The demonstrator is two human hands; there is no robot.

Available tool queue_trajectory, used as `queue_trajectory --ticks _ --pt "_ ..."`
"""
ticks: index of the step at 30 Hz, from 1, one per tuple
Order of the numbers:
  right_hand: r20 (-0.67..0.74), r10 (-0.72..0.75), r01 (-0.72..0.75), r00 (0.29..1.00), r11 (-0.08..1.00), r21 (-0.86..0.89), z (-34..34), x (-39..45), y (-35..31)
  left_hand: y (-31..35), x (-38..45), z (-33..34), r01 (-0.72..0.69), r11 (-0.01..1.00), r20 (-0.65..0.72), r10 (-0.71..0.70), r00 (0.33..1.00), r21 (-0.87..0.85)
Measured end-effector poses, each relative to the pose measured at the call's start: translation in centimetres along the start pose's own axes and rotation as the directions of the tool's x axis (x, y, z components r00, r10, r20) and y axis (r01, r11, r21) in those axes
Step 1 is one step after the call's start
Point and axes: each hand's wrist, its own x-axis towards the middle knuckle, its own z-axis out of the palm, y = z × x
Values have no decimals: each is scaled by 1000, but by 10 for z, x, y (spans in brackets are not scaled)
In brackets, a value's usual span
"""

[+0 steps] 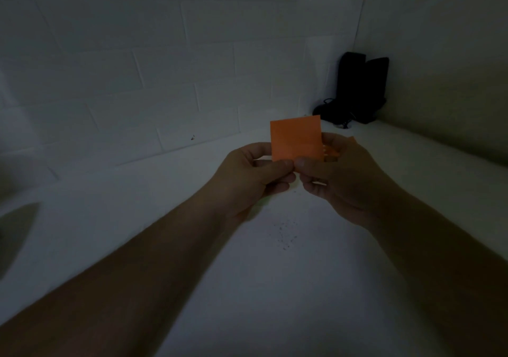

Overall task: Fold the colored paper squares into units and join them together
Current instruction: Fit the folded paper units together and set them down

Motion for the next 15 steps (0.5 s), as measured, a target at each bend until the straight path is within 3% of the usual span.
queue_trajectory --ticks 8,15 --pt "42 -38 44 998 985 -165 1 -1 3 4 -4 0 -23 998 -50 25 998 53" --pt "25 -71 75 997 977 -197 1 1 3 6 -3 -1 -20 997 -59 24 998 75"
